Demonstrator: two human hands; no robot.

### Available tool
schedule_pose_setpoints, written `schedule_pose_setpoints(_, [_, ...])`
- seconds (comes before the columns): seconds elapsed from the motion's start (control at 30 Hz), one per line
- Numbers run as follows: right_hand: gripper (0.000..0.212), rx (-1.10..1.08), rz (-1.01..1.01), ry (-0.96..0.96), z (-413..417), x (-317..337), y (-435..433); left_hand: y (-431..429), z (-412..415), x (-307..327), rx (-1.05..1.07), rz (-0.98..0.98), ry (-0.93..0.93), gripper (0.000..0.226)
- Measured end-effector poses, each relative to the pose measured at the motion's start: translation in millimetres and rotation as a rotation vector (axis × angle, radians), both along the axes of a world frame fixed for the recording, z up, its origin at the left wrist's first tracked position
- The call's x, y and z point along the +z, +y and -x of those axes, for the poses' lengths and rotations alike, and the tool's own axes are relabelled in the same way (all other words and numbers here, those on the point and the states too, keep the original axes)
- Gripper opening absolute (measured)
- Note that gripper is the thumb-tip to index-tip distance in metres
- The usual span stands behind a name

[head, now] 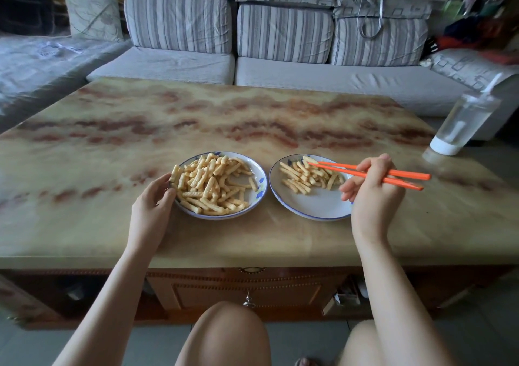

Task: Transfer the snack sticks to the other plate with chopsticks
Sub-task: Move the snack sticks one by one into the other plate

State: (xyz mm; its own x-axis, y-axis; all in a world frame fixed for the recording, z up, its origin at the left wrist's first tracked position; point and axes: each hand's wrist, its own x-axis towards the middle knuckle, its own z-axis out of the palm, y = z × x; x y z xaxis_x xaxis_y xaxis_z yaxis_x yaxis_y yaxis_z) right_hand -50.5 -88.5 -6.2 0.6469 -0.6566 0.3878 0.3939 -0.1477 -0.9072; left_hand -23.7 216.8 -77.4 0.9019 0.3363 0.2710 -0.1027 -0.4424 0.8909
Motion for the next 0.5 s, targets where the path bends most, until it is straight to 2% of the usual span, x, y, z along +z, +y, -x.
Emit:
schedule_pose_setpoints(0.27, [0.04,-0.033,0.048,0.016,-2.7,-3.7,-5.3,-0.3,-0.2,-0.1,0.003,-0.007,0.004,0.036])
schedule_pose_setpoints(0.5, [0.038,0.01,0.048,-0.06,4.1,3.2,4.0,0.4,-1.3,-0.5,0.003,-0.014,-0.001,0.036])
